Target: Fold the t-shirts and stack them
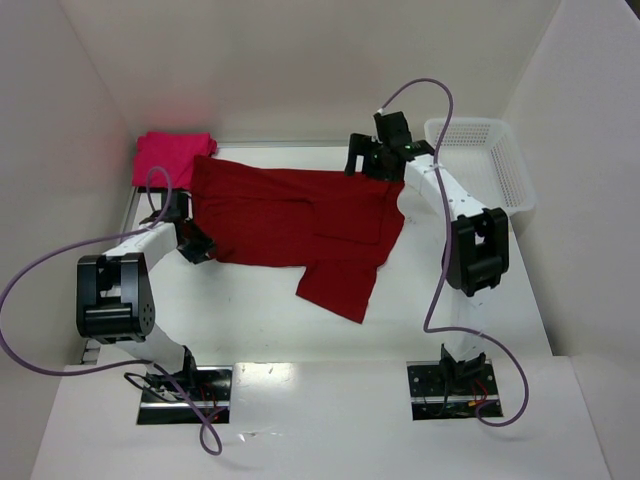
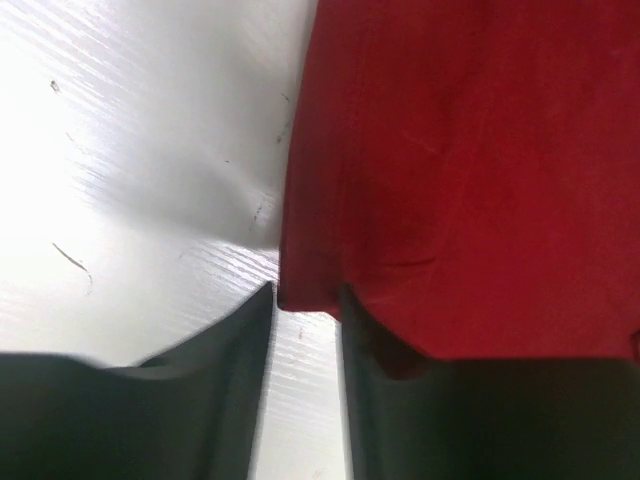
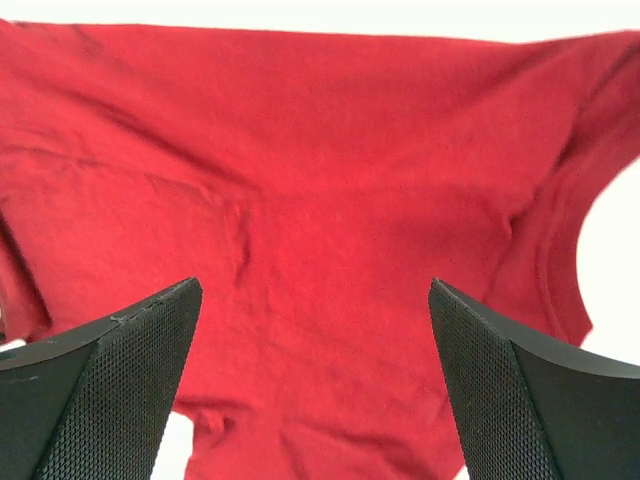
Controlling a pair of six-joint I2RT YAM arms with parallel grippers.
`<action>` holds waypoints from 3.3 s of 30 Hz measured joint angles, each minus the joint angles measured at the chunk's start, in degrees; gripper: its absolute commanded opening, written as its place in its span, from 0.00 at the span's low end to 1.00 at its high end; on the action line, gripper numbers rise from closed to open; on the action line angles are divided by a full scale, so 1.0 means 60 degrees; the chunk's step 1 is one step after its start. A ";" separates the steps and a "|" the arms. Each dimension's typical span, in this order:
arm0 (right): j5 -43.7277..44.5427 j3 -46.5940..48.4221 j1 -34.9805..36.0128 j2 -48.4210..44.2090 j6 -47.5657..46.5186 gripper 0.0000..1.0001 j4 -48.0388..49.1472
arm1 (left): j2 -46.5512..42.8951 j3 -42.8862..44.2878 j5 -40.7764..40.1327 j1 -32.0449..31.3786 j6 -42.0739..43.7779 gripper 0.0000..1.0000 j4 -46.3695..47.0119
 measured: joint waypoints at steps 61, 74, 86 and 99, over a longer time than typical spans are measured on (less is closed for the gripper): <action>-0.0925 -0.7938 0.2772 -0.4138 0.4761 0.77 -0.1067 | 0.0164 0.0980 -0.1144 0.0397 0.2033 0.00 -0.1392; -0.0878 -0.8411 0.2827 -0.4142 0.4976 0.74 -0.1162 | 0.0157 0.1188 -0.1585 0.0951 0.2648 0.00 -0.1927; -0.0900 -0.8473 0.3053 -0.4142 0.5016 0.79 -0.1158 | 0.0157 0.1188 -0.2222 0.1435 0.2889 0.00 -0.2069; -0.0867 -0.8590 0.3053 -0.4135 0.5013 0.80 -0.1231 | 0.0594 0.1268 -0.2390 0.1577 0.3177 0.00 -0.1861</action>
